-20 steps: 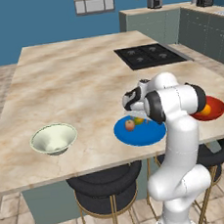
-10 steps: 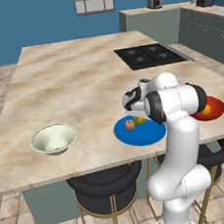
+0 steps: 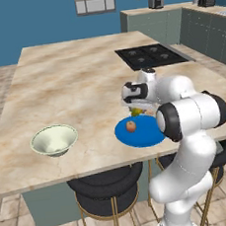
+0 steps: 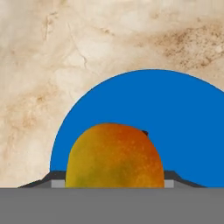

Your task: Take the fruits from the plate on the dining counter and place two fruits in each bowl.

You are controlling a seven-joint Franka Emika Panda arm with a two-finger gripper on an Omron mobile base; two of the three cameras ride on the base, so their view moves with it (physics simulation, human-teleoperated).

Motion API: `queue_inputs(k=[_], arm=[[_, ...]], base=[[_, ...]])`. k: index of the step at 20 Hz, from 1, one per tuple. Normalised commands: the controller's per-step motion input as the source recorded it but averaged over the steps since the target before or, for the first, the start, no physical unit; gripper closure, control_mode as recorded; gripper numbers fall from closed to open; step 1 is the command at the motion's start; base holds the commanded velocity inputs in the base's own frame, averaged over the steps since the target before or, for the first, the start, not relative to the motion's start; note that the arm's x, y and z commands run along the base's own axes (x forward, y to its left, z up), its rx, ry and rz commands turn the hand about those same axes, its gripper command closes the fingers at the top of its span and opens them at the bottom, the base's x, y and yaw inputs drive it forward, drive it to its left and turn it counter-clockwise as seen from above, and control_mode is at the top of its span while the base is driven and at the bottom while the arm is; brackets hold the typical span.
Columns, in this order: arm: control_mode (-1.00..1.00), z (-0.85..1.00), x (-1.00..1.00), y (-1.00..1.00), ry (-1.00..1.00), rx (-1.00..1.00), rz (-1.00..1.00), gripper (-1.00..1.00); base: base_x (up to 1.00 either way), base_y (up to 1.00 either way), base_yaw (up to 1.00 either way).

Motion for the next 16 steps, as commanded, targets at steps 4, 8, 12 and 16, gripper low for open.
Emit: queue_inputs(k=[4, 8, 12, 16], arm=[[-1.00, 0.98, -0.01, 0.95, -0.07, 0.00, 0.32, 1.00], [-1.00, 0.72, 0.00, 1.00, 0.00, 0.00, 0.36, 1.00], [-1.00, 0.54, 0.01, 1.00, 0.00, 0.00, 0.46, 1.00], [-1.00, 0.25, 0.00, 1.00, 0.00, -0.08, 0.55, 1.00]], base=[[0.00, 0.00, 0.00], [0.00, 0.00, 0.00], [0.00, 0.00, 0.00], [0.00, 0.00, 0.00]])
